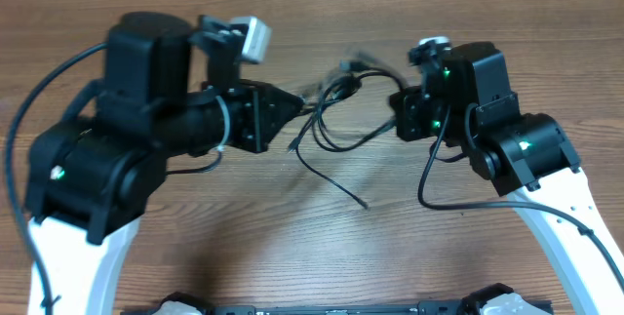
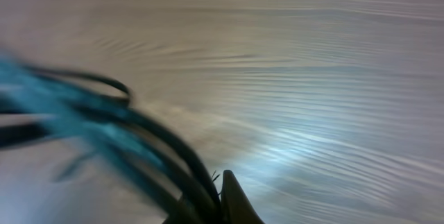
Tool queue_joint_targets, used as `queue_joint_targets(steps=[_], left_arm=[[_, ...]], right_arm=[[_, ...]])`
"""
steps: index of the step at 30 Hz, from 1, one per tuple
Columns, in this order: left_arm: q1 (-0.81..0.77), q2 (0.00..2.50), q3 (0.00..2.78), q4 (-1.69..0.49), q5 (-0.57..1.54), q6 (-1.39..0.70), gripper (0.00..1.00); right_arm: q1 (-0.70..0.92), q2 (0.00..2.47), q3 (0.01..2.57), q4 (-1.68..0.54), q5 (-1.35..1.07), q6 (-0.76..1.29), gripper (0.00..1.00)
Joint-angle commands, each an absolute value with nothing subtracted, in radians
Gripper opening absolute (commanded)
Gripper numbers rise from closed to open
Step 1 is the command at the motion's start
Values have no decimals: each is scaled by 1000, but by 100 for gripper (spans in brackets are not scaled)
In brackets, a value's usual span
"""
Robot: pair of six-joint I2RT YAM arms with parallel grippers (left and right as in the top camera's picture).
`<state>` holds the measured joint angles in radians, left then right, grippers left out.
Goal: Untangle cables
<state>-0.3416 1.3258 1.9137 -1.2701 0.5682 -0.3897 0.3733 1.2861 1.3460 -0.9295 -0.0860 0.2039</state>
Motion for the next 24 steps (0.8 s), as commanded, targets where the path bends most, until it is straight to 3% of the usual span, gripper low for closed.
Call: queue_joint_targets(steps=[1,5,13,17,19,24], left_arm=[[-324,1275,1951,-1272,572,-381,4],[-319,1268,1951,-1288,556,-378,4],[-319,1268,1950,-1314,513,-368,7],[-319,1270,1950,-1344,459,-361,19],[-319,1277,1950,-1385,409,-361,25],[-319,1305,1950,-1450,315,-362,29]], right_arm=[[371,1286,1346,-933,170,393,4],[371,1286,1346,-960,293,509,4],[371,1286,1346,-958,282,442,4],[371,1286,1346,-942,262,436,4],[371,1285,1346,-896,176,374,4],[371,1285,1346,-759,-165,167,4]])
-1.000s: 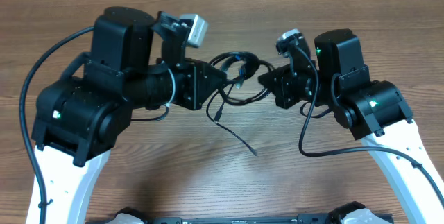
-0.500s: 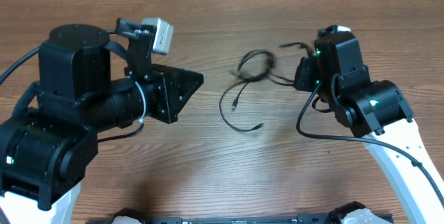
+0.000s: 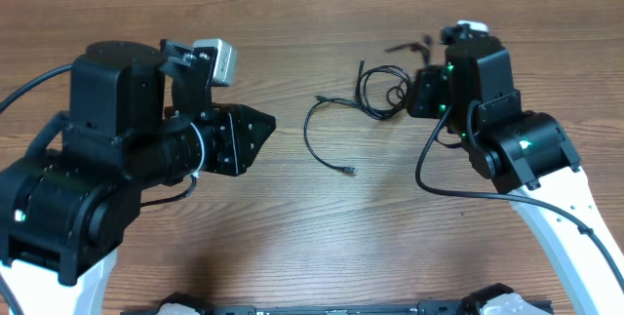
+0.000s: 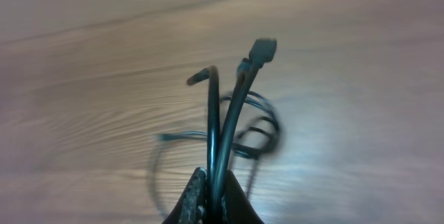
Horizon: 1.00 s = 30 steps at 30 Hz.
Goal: Untangle cables
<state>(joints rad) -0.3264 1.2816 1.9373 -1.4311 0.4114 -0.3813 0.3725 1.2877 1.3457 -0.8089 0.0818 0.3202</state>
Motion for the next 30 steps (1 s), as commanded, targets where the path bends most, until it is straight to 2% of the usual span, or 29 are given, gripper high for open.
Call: queue_joint_targets(steps=[1,13,22,30], left_arm=[[-319,1313,1950,-1461,305,-364,31],[-273,1452,1950,-1503,305,-402,35],[-273,1562,1950,-1489,307,-233,37],[-273,1637,1950,-1511,334,-216,38]], right_arm=[[371,1285,1347,-731,-218,146,4],[371,1278,1349,-450,-647,136,4],[371,1278,1349,-319,-860,187,4],[371,1279,1349,-284,-885,186,4]])
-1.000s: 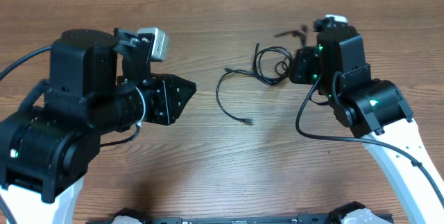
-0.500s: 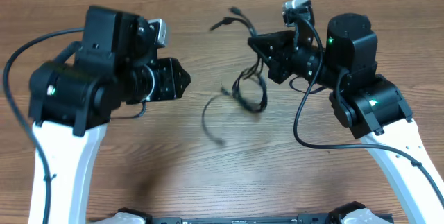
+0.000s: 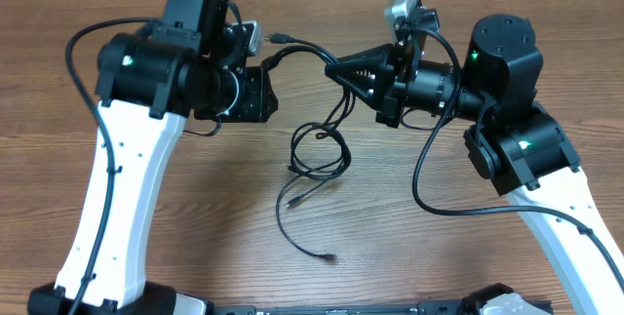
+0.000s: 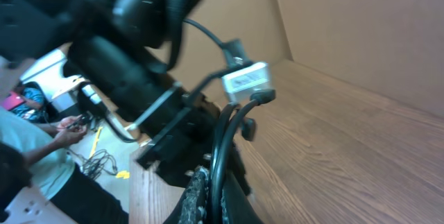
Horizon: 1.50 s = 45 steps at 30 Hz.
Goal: Untangle cables
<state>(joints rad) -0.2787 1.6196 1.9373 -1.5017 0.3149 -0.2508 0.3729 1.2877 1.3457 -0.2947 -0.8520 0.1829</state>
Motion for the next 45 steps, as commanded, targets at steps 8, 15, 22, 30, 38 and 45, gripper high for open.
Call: queue_joint_targets(steps=[8,15,22,30,38,45], left_arm=[[-273,1715,1950,-1576,376,-285,52],[-275,1747,1947,-1516,421,-89,52],[-275,1747,1940,-1458,483,66,48],[-275,1747,1825,-1383,546,208,47],[-275,1747,1675,-1254,739,285,51],[-276,1747,1670,-1214,833,396,56]], right_arm=[[371,1279,1349,-268,-924,78,4],[369,1279,1349,-158,-951,188,4],[358,1279,1349,-35,-936,329,4],[302,1279,1349,44,-929,433,4],[266,1279,1349,125,-921,508,4],[266,1279,1349,131,-882,547,4]])
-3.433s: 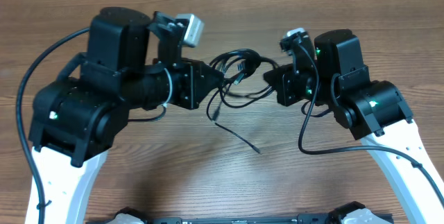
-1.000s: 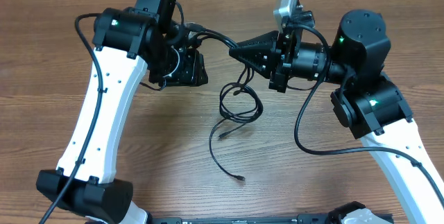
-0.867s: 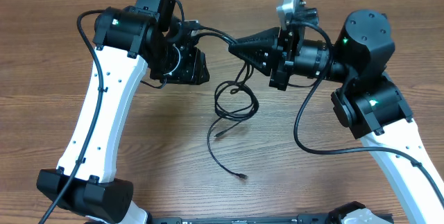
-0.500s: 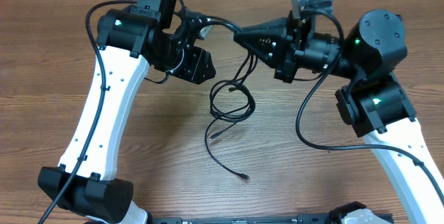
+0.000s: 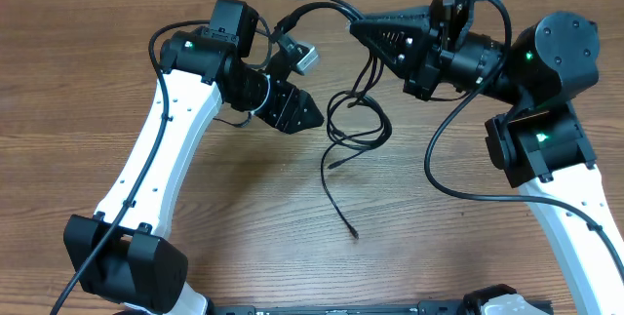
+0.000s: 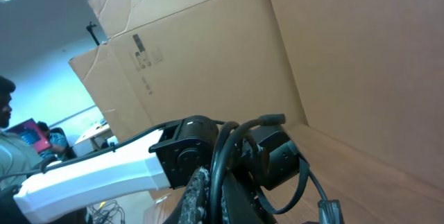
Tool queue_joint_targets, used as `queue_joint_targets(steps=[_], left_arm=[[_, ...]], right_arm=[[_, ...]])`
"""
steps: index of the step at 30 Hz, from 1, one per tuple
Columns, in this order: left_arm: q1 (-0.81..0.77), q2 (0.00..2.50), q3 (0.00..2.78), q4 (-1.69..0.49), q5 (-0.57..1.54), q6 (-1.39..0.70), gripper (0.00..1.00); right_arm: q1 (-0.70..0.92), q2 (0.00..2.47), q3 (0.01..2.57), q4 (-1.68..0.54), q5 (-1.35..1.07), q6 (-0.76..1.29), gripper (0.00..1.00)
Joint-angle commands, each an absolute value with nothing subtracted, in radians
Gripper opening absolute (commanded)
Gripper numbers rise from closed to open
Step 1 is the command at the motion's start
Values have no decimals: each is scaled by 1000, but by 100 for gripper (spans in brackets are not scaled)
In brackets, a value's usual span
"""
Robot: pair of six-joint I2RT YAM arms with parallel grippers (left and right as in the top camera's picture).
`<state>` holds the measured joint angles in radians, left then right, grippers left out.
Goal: Untangle cables
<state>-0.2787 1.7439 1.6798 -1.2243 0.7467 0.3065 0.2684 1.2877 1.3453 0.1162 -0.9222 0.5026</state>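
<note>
A tangle of thin black cables (image 5: 353, 120) hangs from my right gripper (image 5: 355, 28), which is shut on a strand high over the table's back middle. Loops dangle below it, and one loose end trails to a plug (image 5: 351, 232) on the wood. Another plug sticks out at the top. In the right wrist view the cable (image 6: 223, 148) runs up between my right gripper (image 6: 211, 186) fingers. My left gripper (image 5: 304, 114) points at the loops from the left, close beside them. Its tips come to a point; any grip is hidden.
The wooden table (image 5: 195, 237) stretches to the front. A cardboard wall (image 6: 208, 50) stands behind the table. The left arm's white link (image 5: 166, 149) crosses the left half; the right arm's base link (image 5: 575, 237) stands at the right.
My right gripper has moved up and to the right with the cable in it. The bundle hangs longer, with an end trailing to the front. The left gripper now points down-right at the loops.
At first both grippers pulled on the tangle at mid-table. Then the left gripper stood back while the right held a small coil at the back right. Later the right gripper held the bundle near the left gripper, and now holds it higher.
</note>
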Motion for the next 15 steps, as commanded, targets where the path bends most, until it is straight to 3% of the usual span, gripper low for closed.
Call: queue_joint_targets(steps=[1,13,14,15], left_arm=[[-278,1747,1670,-1207,833,398,57],[-321,1747,1670,-1116,831,397,63],[-323,1747,1670,-1110,831,397,62],[-326,1747,1670,-1105,831,397,48]], right_arm=[[266,1279,1349,131,-876,556,4],[269,1279,1349,295,-922,860,4],[269,1279,1349,301,-922,878,4],[269,1279,1349,309,-923,896,4]])
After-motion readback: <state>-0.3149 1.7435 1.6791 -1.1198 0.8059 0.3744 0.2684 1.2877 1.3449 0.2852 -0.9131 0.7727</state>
